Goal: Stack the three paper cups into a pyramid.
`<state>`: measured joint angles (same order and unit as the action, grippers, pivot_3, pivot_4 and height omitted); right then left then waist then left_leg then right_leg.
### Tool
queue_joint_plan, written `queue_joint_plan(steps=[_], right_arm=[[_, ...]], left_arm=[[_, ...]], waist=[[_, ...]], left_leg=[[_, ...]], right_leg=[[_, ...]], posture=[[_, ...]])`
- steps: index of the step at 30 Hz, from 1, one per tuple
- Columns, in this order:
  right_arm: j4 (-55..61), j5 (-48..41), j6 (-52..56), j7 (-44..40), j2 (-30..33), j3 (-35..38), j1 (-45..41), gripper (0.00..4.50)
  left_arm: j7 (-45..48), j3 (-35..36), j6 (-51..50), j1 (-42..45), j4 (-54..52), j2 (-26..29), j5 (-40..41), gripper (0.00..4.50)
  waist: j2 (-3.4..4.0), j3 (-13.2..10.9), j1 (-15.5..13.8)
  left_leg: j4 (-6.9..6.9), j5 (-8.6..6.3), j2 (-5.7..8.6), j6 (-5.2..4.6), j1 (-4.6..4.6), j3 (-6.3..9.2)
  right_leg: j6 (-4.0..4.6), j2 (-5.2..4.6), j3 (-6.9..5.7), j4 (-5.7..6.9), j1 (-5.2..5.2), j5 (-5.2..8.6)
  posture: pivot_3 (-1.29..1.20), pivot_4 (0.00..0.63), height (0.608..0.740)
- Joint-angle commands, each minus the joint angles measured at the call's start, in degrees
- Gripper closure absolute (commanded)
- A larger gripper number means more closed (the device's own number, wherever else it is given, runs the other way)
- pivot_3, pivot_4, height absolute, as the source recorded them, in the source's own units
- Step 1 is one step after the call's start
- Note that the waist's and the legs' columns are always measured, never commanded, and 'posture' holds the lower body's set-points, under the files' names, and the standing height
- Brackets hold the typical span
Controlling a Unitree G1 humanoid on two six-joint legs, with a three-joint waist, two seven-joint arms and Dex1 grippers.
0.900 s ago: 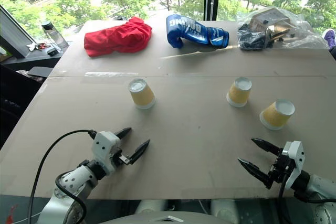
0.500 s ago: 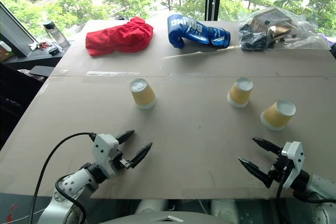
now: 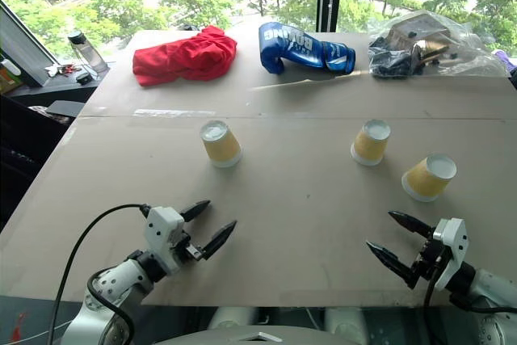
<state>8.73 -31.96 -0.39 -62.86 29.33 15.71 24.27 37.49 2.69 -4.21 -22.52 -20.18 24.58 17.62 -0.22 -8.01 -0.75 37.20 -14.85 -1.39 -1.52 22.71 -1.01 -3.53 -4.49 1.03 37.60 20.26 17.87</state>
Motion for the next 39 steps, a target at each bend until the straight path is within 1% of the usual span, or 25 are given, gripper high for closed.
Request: queue_joint_plan(steps=[1,3,7,10,12,15,18,21,23,29,39], right_arm=[[2.29,-1.09,-1.18,0.78,-0.56,1.53,1.38,0.00],[3.06,-1.73,-1.31,1.43,-0.93,2.41,1.99,0.00],[5.02,-4.47,-1.52,4.93,-2.41,6.72,2.77,0.00],[4.89,-4.63,-1.91,7.52,-3.04,9.51,2.40,0.00],[4.49,-5.25,-1.79,10.16,-3.43,11.89,1.39,0.00],[5.11,-7.29,0.58,15.53,-3.38,14.89,-1.26,0.00],[4.77,-6.34,3.65,22.14,-3.11,15.70,-4.68,0.00],[4.91,-5.12,4.64,24.68,-2.96,15.28,-6.47,0.00],[4.71,-2.45,5.14,26.78,-2.28,14.00,-8.51,0.00],[2.99,-1.33,6.10,25.37,-1.54,11.92,-11.16,0.00],[-2.17,1.35,3.24,23.47,-1.44,11.87,-14.09,0.00]], left_arm=[[2.40,-1.64,0.53,1.23,-0.76,1.82,-0.63,0.05],[3.22,-2.40,0.27,2.60,-1.56,2.84,-0.92,0.05],[6.70,-4.35,-2.87,10.88,-3.64,5.39,1.12,0.05],[9.94,-4.91,-6.53,15.31,-5.30,7.58,4.32,0.05],[12.94,-4.83,-9.12,18.53,-6.56,10.17,6.57,0.05],[16.95,-3.65,-15.25,25.01,-9.38,14.45,12.46,0.05],[17.45,-2.09,-21.51,31.28,-11.22,16.79,18.47,0.05],[17.17,-1.52,-24.47,34.55,-11.84,17.64,20.73,0.05],[16.60,-0.71,-27.51,37.62,-12.59,17.76,24.30,0.05],[15.49,0.54,-32.27,42.08,-14.24,18.73,29.26,0.05],[16.39,1.76,-35.16,42.53,-15.25,20.51,32.71,0.05]], waist=[[0.00,0.00,-0.06],[-0.01,-0.01,-0.01],[-0.04,-0.03,-0.15],[-0.04,-0.02,0.05],[-0.04,-0.03,0.25],[-0.04,-0.07,0.31],[-0.02,-0.07,0.31],[-0.02,-0.07,0.29],[-0.04,-0.09,0.25],[-0.08,-0.11,0.37],[-0.09,-0.13,0.37]], left_leg=[[0.00,0.00,0.00,0.00,0.00,0.01],[0.00,0.00,0.00,0.00,0.00,0.02],[0.02,0.00,0.03,0.00,0.03,0.06],[0.05,0.01,0.02,0.01,0.02,0.06],[0.04,0.00,0.02,0.00,0.00,-0.02],[0.03,0.01,-0.04,0.00,0.00,-0.01],[0.05,0.01,-0.06,0.01,-0.05,0.00],[0.08,0.01,-0.03,0.01,-0.06,-0.05],[0.08,0.02,-0.01,0.01,-0.03,-0.05],[0.10,0.02,-0.01,0.01,0.03,-0.05],[0.11,0.02,0.00,0.01,0.02,-0.06]], right_leg=[[0.00,0.01,-0.01,0.00,0.00,0.00],[0.00,0.02,-0.01,0.01,0.00,0.00],[-0.02,0.12,-0.07,0.04,0.00,-0.01],[-0.14,0.28,-0.03,0.07,0.00,-0.08],[-0.17,0.32,-0.03,0.06,0.01,-0.10],[-0.18,0.42,-0.04,0.08,0.02,-0.10],[-0.18,0.48,-0.11,0.17,0.02,-0.10],[-0.20,0.49,-0.08,0.18,0.01,-0.10],[-0.24,0.52,-0.07,0.16,0.03,-0.08],[-0.28,0.57,-0.04,0.17,0.08,-0.07],[-0.29,0.62,0.00,0.18,0.09,-0.06]], posture=[[0.00,0.150,0.740],[0.00,0.150,0.740],[0.00,0.150,0.740],[0.00,0.150,0.740],[0.00,0.150,0.740],[0.00,0.150,0.740],[0.00,0.150,0.740],[0.00,0.150,0.740],[0.00,0.150,0.740],[0.00,0.150,0.740],[0.00,0.150,0.740]])
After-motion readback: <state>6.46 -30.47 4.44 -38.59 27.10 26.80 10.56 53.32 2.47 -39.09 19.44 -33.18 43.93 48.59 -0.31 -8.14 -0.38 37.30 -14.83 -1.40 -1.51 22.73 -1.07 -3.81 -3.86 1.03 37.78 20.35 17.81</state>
